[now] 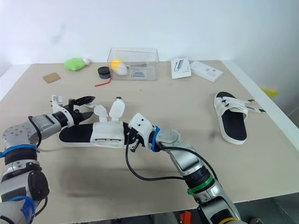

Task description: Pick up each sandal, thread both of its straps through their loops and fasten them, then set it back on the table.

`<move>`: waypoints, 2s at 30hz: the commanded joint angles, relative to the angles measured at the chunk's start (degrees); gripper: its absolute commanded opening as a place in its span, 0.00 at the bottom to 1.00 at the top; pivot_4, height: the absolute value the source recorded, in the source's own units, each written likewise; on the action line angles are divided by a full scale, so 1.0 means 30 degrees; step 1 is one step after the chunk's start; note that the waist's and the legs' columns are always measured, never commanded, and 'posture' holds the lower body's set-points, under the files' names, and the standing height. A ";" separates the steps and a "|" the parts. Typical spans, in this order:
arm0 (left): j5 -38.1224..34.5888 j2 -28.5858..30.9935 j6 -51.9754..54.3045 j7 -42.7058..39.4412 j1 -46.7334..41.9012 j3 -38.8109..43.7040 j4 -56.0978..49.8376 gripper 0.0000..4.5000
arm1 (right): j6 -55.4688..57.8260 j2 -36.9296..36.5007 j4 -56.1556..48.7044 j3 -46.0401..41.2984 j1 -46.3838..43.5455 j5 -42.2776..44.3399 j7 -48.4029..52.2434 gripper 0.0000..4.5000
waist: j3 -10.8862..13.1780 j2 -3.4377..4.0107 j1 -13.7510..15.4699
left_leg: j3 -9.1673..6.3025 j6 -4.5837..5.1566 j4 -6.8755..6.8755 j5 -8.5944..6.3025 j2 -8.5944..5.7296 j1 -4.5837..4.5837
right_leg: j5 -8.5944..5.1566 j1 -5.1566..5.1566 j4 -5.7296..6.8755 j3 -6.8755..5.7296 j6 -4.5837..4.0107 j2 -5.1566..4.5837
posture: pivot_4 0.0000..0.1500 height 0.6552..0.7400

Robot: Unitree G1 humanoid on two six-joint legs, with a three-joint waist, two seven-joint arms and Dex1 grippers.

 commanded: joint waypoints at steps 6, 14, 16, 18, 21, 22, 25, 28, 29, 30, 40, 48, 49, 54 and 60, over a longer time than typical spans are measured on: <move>0.1467 0.0026 0.0971 0.1454 -0.0733 0.0519 0.0325 1.00 | 0.0608 -0.0045 -0.0411 0.0178 0.0290 -0.0153 -0.0332 0.02 | -0.0003 0.0003 0.0010 | -0.0033 -0.0002 -0.0018 0.0012 -0.0010 0.0001 | 0.0007 0.0000 0.0000 -0.0013 -0.0006 -0.0001 | 1.00 1.00; 0.3067 0.1343 0.2134 0.1104 -0.2868 0.0340 0.1441 1.00 | 0.0657 0.0201 -0.0375 0.0513 0.0366 -0.0226 -0.0498 0.02 | 0.0001 -0.0016 -0.0049 | -0.0037 -0.0053 -0.0198 0.0044 -0.0014 -0.0001 | -0.0008 -0.0061 -0.0045 -0.0008 -0.0031 0.0020 | 1.00 1.00; 0.3742 0.1500 0.2241 0.0975 -0.3569 0.0239 0.2299 1.00 | 0.0647 0.0313 -0.0327 0.0553 0.0360 -0.0238 -0.0566 0.02 | 0.0001 -0.0023 -0.0049 | -0.0062 -0.0103 -0.0258 0.0075 -0.0012 -0.0001 | -0.0004 -0.0078 -0.0045 -0.0021 -0.0035 0.0040 | 1.00 1.00; 0.4412 0.1503 0.2265 0.1015 -0.4127 0.0273 0.2954 1.00 | 0.0649 0.0393 -0.0386 0.0540 0.0442 -0.0236 -0.0651 0.02 | 0.0001 -0.0023 -0.0057 | -0.0071 -0.0106 -0.0281 0.0076 -0.0010 0.0001 | -0.0003 -0.0083 -0.0048 -0.0027 -0.0030 0.0046 | 1.00 1.00; 0.5072 0.1460 0.2276 0.1045 -0.5120 0.0599 0.4057 1.00 | 0.0700 0.0549 -0.0560 0.0559 0.0681 -0.0249 -0.0857 0.02 | 0.0002 -0.0024 -0.0134 | -0.0065 -0.0111 -0.0321 0.0073 -0.0003 0.0002 | -0.0006 -0.0098 -0.0061 -0.0028 -0.0030 0.0049 | 1.00 1.00; 0.5274 0.1404 0.2337 0.0903 -0.5427 0.0588 0.4475 1.00 | 0.0716 0.0626 -0.0618 0.0574 0.0790 -0.0252 -0.0962 0.02 | 0.0004 -0.0029 -0.0131 | -0.0063 -0.0113 -0.0329 0.0072 -0.0002 0.0001 | -0.0008 -0.0102 -0.0062 -0.0028 -0.0032 0.0049 | 1.00 1.00; 0.6111 0.1308 0.1950 0.0543 -0.5871 0.0530 0.5492 1.00 | 0.0755 0.0785 -0.0719 0.0601 0.0938 -0.0238 -0.1183 0.02 | 0.0005 -0.0035 -0.0135 | -0.0088 -0.0119 -0.0348 0.0068 0.0003 -0.0007 | -0.0025 -0.0109 -0.0064 -0.0048 -0.0042 0.0062 | 1.00 1.00; 0.6846 0.1171 0.0956 0.0182 -0.6024 0.0770 0.6464 1.00 | 0.0755 0.0882 -0.0741 0.0550 0.0911 -0.0231 -0.1359 0.02 | 0.0005 -0.0035 -0.0144 | -0.0089 -0.0120 -0.0357 0.0068 0.0006 -0.0001 | -0.0027 -0.0110 -0.0063 -0.0049 -0.0047 0.0065 | 1.00 1.00; 0.7058 0.1108 0.0691 -0.0076 -0.6073 0.0799 0.6698 1.00 | 0.0750 0.0884 -0.0732 0.0524 0.0891 -0.0231 -0.1392 0.02 | 0.0005 -0.0035 -0.0140 | -0.0088 -0.0120 -0.0357 0.0068 0.0008 0.0000 | -0.0026 -0.0111 -0.0063 -0.0050 -0.0049 0.0065 | 1.00 1.00; 0.7262 0.1074 0.0532 -0.0303 -0.6136 0.0821 0.6882 1.00 | 0.0749 0.0880 -0.0725 0.0509 0.0878 -0.0229 -0.1410 0.02 | 0.0005 -0.0035 -0.0137 | -0.0092 -0.0122 -0.0357 0.0069 0.0009 0.0000 | -0.0026 -0.0110 -0.0063 -0.0060 -0.0052 0.0065 | 1.00 1.00; 0.9080 0.0803 -0.1061 -0.2963 -0.5376 0.0335 0.6484 0.49 | 0.0777 0.0724 -0.0844 0.0559 0.0842 -0.0187 -0.1364 0.00 | 0.0007 -0.0037 -0.0141 | -0.0096 -0.0128 -0.0362 0.0071 0.0008 0.0002 | -0.0026 -0.0112 -0.0064 -0.0065 -0.0058 0.0062 | 1.00 1.00; 1.1209 0.1560 -0.4405 -1.3880 -0.1011 -0.5741 -0.4295 0.01 | 0.0736 0.0554 -0.0883 0.0610 0.0763 -0.0200 -0.1120 0.00 | 0.0009 -0.0045 -0.0165 | -0.0077 -0.0171 -0.0472 0.0089 0.0008 0.0007 | -0.0048 -0.0134 -0.0097 -0.0053 -0.0089 0.0056 | 1.00 1.00; 1.1283 0.1702 -0.4640 -1.4768 -0.0512 -0.6160 -0.5308 0.01 | 0.0727 0.0535 -0.0882 0.0608 0.0754 -0.0196 -0.1097 0.00 | 0.0007 -0.0048 -0.0178 | -0.0052 -0.0220 -0.0530 0.0109 0.0015 0.0017 | -0.0049 -0.0148 -0.0109 -0.0027 -0.0106 0.0046 | 1.00 1.00; 1.2095 0.3070 -0.7878 -1.8917 0.2222 -0.7362 -1.1285 0.01 | 0.0557 0.0320 -0.0850 0.0670 0.0616 -0.0208 -0.0808 0.00 | 0.0008 -0.0044 -0.0142 | -0.0097 -0.0251 -0.0591 0.0117 0.0009 0.0024 | -0.0129 -0.0155 -0.0102 -0.0048 -0.0145 0.0055 | 1.00 1.00; 2.2953 0.5066 -3.1628 -2.2901 0.6463 -1.0474 -1.0830 0.01 | -0.0032 0.0071 -0.0508 0.1078 0.0323 -0.0412 -0.0382 0.00 | 0.0011 -0.0036 -0.0036 | -0.0078 -0.0250 -0.0629 0.0112 0.0017 0.0049 | -0.0214 -0.0155 -0.0107 -0.0031 -0.0246 0.0040 | 1.00 1.00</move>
